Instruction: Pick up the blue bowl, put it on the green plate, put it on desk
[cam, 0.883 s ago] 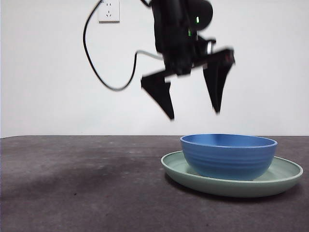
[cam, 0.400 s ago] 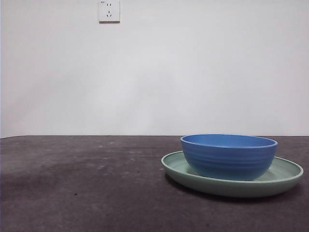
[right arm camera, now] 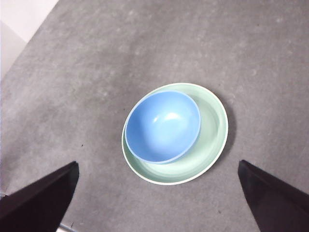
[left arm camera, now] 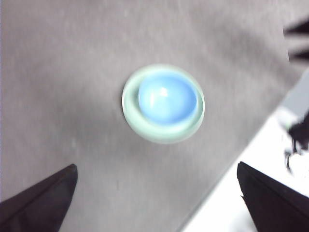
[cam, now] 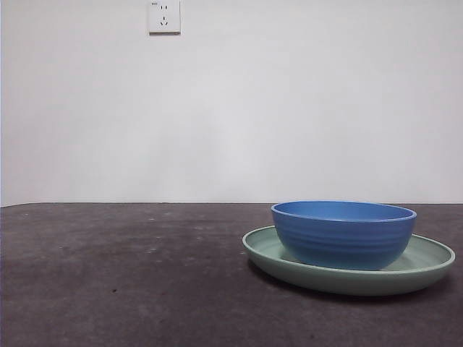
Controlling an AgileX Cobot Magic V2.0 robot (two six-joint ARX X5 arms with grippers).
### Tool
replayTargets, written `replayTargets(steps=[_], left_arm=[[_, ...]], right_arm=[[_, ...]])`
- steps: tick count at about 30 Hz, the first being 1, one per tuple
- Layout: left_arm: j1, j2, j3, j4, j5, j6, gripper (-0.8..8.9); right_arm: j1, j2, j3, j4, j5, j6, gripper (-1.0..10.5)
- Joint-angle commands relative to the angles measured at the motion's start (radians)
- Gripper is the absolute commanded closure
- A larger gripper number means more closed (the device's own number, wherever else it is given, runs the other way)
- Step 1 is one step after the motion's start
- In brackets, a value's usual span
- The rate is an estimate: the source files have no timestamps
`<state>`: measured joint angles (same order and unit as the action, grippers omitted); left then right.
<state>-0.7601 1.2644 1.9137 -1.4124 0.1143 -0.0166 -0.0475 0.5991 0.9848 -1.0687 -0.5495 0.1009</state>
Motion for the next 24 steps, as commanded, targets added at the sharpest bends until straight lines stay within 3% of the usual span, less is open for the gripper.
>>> replayTargets(steps=[1,6,13,24], left_arm=[[-0.005,-0.100,-0.147,0.075,0.006,-0.034,2.83],[-0.005,-0.319,-0.455,0.245,0.005,-0.079,2.83],[-0.005,-0.554,-0.750,0.390,0.005,-0.078,2.83],[-0.005,-0.612,-0.811,0.373,0.005,-0.079,2.83]], right_arm=[[0.000,0.026,0.019,-0.004,0.000,-0.008,4.0],[0.000,0.041,0.019,-0.007,-0.001,-0.008,4.0],[0.000,0.040,0.019,-0.019,-0.001,-0.008,4.0],[0.000,0.152,0.018,-0.141,0.001,-0.031,4.0]])
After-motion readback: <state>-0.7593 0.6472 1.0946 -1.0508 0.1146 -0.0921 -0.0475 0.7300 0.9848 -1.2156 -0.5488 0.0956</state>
